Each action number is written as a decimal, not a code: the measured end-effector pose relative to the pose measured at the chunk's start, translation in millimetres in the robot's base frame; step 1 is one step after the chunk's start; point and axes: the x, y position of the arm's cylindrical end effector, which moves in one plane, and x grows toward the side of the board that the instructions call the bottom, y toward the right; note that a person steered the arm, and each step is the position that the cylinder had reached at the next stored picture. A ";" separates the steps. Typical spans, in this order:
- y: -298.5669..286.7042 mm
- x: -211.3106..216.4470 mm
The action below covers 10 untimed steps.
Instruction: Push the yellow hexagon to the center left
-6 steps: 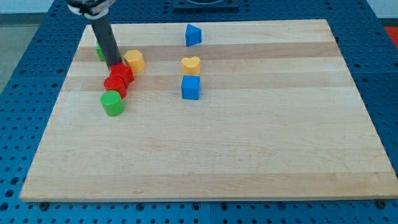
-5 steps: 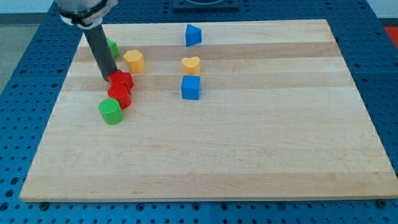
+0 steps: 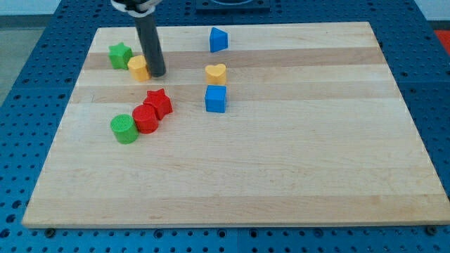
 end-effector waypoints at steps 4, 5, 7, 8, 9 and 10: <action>-33.0 -19.6; -57.9 -9.6; -85.2 16.2; -89.3 19.2; -85.9 19.2; -25.4 -10.6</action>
